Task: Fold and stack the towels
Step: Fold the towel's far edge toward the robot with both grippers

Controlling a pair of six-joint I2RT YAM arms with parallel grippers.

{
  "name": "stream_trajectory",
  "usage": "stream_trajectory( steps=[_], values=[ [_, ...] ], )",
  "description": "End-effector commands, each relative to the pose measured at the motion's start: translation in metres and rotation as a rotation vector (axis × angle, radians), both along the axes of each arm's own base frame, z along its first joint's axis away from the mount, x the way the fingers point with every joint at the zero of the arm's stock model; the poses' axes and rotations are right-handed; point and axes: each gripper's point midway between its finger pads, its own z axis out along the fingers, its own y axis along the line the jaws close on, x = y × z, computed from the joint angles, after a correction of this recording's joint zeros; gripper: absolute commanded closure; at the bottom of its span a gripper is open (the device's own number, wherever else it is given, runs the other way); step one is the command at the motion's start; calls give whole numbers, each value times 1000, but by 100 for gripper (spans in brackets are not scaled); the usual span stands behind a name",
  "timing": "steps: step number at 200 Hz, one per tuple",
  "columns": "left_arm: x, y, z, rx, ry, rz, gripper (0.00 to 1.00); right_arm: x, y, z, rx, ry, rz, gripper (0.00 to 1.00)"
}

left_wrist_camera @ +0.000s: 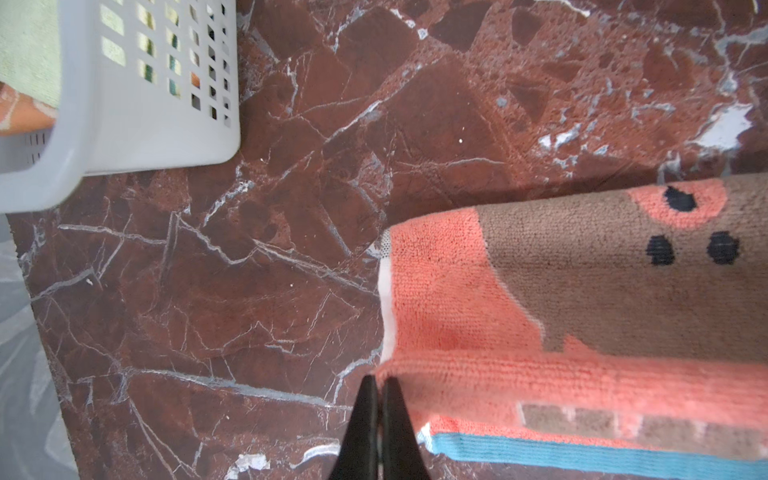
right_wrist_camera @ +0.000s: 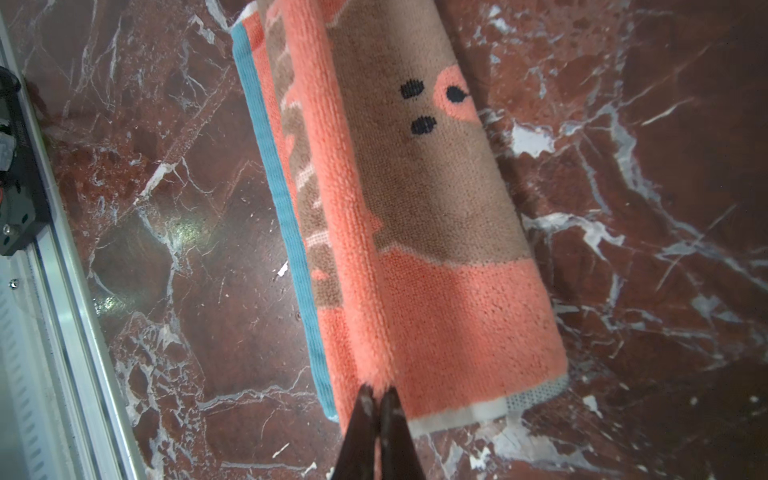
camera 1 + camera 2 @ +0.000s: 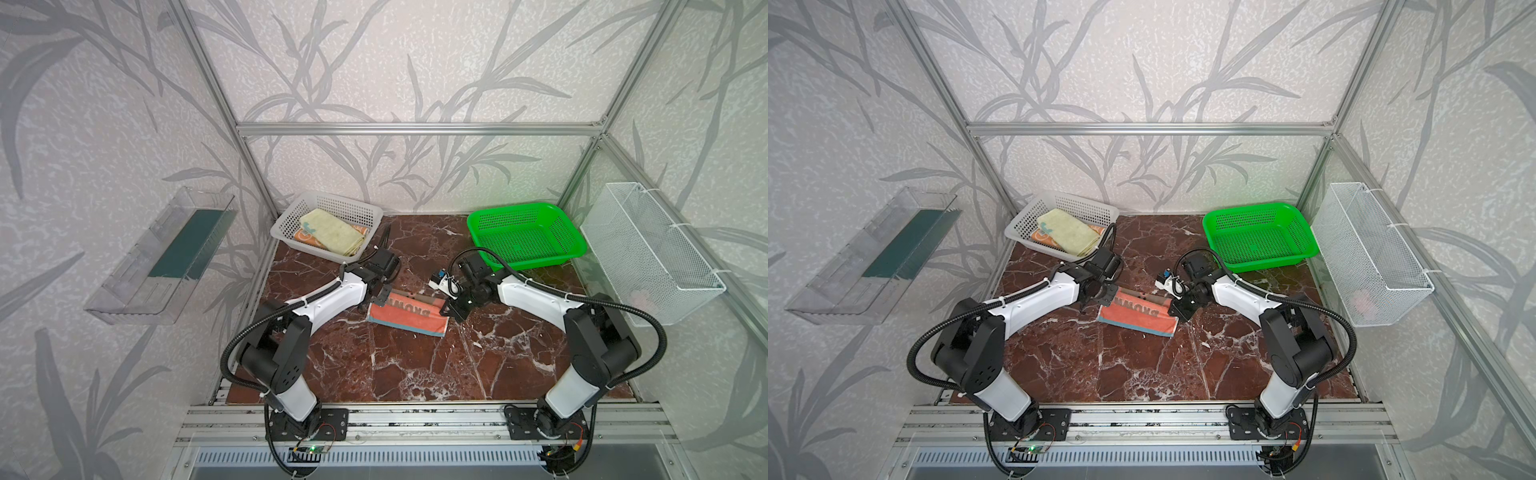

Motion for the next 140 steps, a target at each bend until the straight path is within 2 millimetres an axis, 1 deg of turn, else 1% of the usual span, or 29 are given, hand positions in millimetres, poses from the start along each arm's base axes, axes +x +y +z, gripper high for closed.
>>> stream_trajectory(
  steps=[1,27,36,38,40,74,85,101,118,140],
  values=[
    [-8,17,-5,53,12,58,100,-22,-9,-11,-51,97,-5,100],
    [-11,16,-15,54,29,62,100,-26,-7,-17,-66,113,-4,100],
    [-12,14,-18,49,31,58,100,-25,-7,-17,-66,112,-6,98],
    [-12,14,-19,49,31,59,100,-27,-8,-24,-78,133,-6,98],
    [-13,13,-19,48,32,57,100,-27,-8,-26,-80,137,-6,98],
    [-16,7,-25,14,32,41,100,-30,-8,-37,-105,164,-3,90],
    [-19,5,-26,4,34,38,93,-31,-8,-37,-109,168,6,86],
    [-23,4,-27,-6,32,37,79,-35,-7,-38,-116,169,20,81],
    [-27,4,-27,-20,28,40,65,-39,-7,-36,-121,166,35,72],
    [-31,2,-24,-46,16,44,54,-46,-7,-32,-117,164,54,68]
  ],
)
